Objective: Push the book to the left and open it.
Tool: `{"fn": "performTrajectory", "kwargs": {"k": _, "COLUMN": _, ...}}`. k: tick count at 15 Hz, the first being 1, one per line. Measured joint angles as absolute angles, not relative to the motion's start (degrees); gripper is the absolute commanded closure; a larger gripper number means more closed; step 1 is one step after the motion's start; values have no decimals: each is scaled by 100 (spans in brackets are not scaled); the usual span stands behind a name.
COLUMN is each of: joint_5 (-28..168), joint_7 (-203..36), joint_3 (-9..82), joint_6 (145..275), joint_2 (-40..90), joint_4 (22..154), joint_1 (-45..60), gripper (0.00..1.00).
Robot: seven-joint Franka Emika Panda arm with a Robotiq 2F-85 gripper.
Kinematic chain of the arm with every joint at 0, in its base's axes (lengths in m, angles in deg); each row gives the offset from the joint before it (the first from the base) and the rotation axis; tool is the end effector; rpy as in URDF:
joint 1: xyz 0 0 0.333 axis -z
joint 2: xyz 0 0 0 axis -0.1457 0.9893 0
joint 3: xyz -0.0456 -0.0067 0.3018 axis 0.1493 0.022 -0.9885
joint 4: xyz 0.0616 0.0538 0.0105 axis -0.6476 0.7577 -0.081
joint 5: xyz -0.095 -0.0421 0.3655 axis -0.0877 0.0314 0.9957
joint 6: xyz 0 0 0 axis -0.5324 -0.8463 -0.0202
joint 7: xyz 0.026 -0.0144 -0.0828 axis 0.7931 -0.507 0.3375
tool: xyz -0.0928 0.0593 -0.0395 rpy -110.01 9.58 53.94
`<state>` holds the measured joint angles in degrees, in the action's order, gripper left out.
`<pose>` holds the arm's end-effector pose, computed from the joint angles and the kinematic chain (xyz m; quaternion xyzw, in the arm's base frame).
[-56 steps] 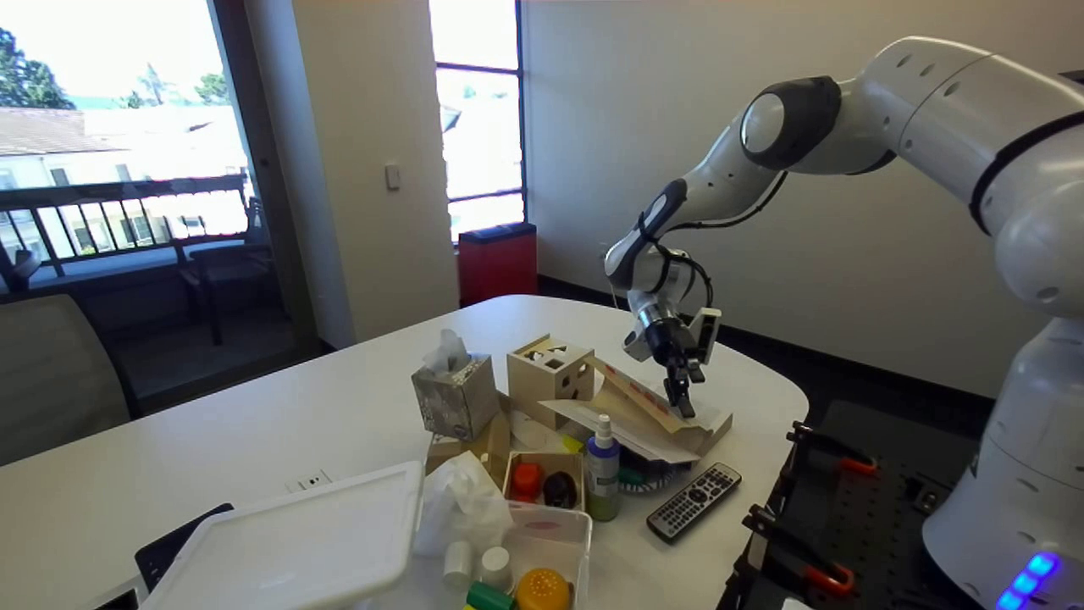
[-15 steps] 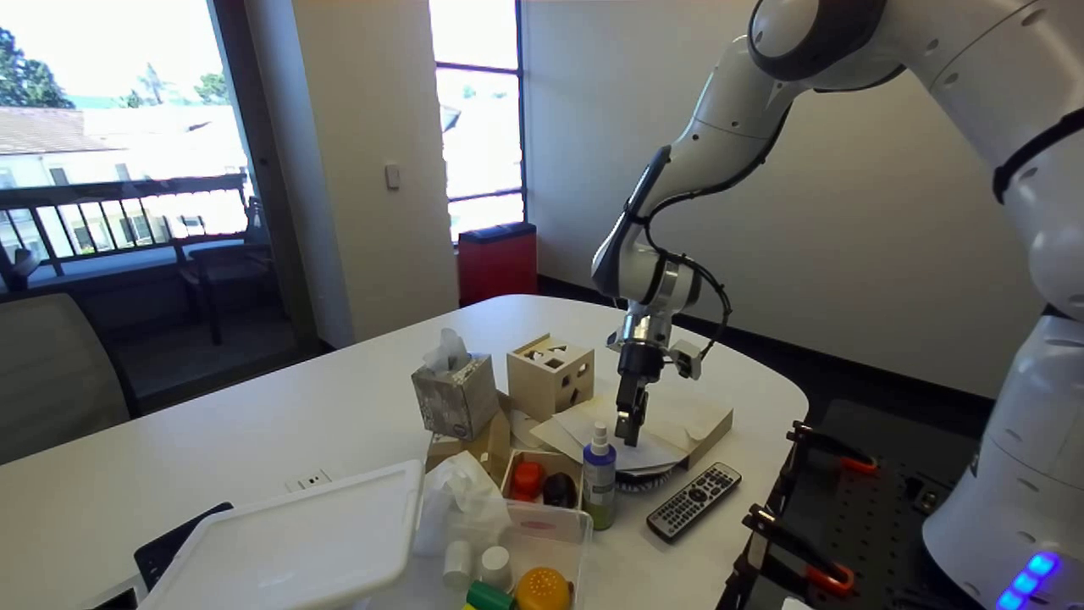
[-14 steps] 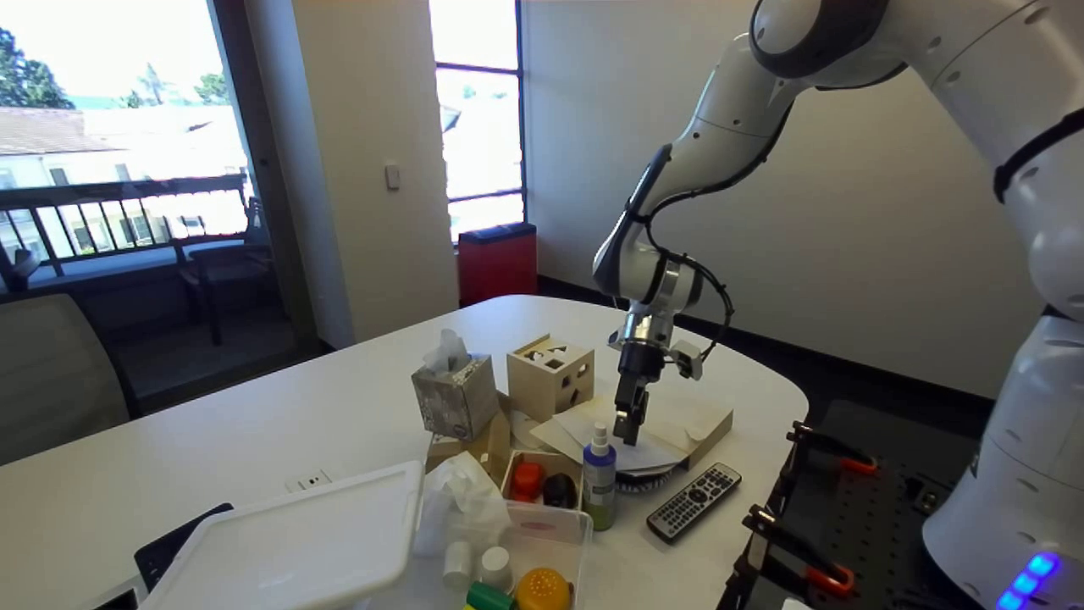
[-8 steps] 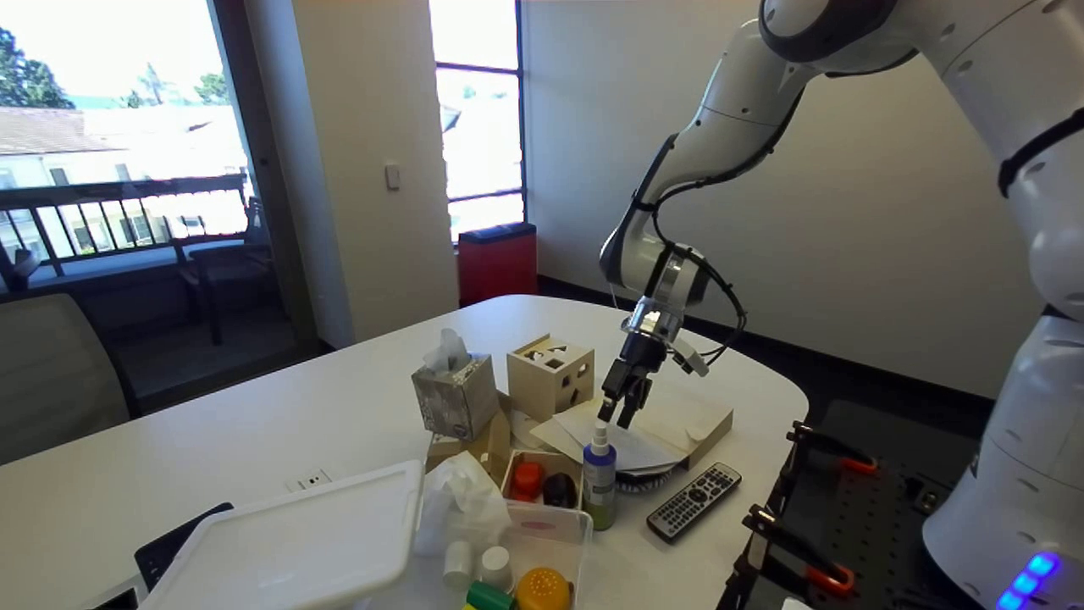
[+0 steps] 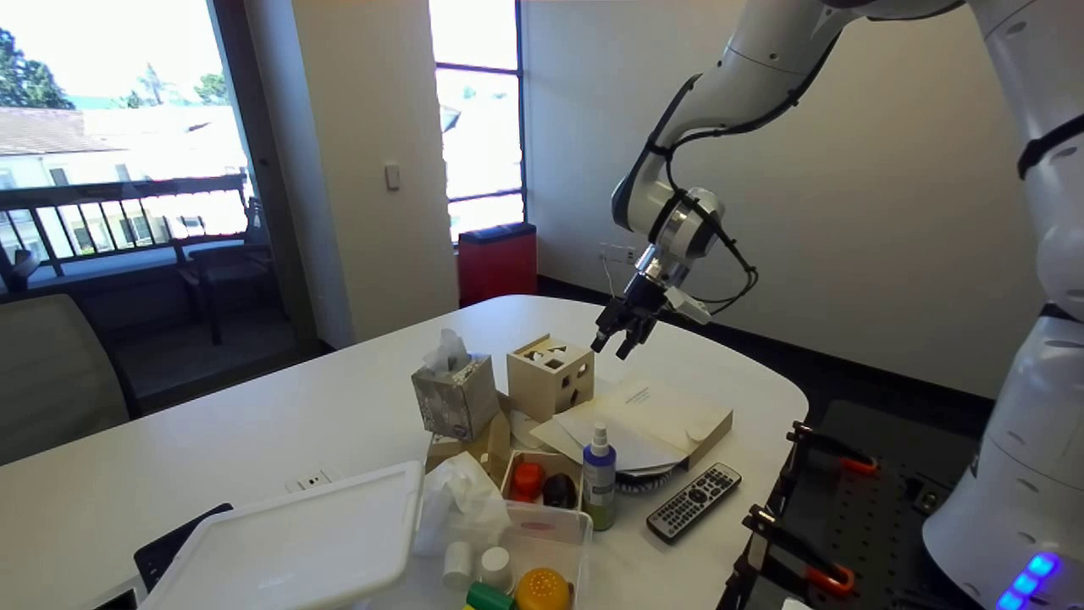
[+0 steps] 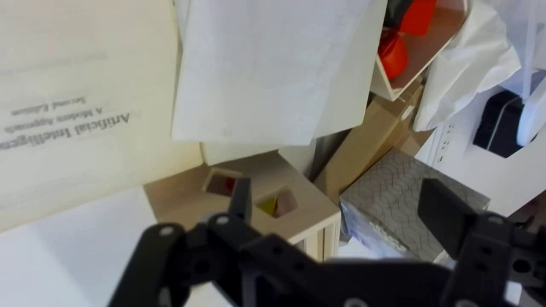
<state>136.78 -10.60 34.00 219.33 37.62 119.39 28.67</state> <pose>0.4899 -0.1992 0.1372 -0.9567 0.0817 -0.1455 0.2384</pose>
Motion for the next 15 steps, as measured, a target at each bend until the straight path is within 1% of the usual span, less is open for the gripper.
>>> {"fn": "performTrajectory", "kwargs": {"k": 7, "joint_5": 13392, "joint_7": -2010, "joint_3": 3691, "joint_6": 23779, "joint_2": 3646, "joint_4": 12050, "joint_1": 2139, "gripper": 0}}
{"fn": "performTrajectory", "kwargs": {"k": 15, "joint_5": 12008, "joint_7": -3960, "joint_3": 4710, "joint_6": 23936, "joint_2": 3678, "joint_4": 12276, "joint_1": 1237, "gripper": 0}}
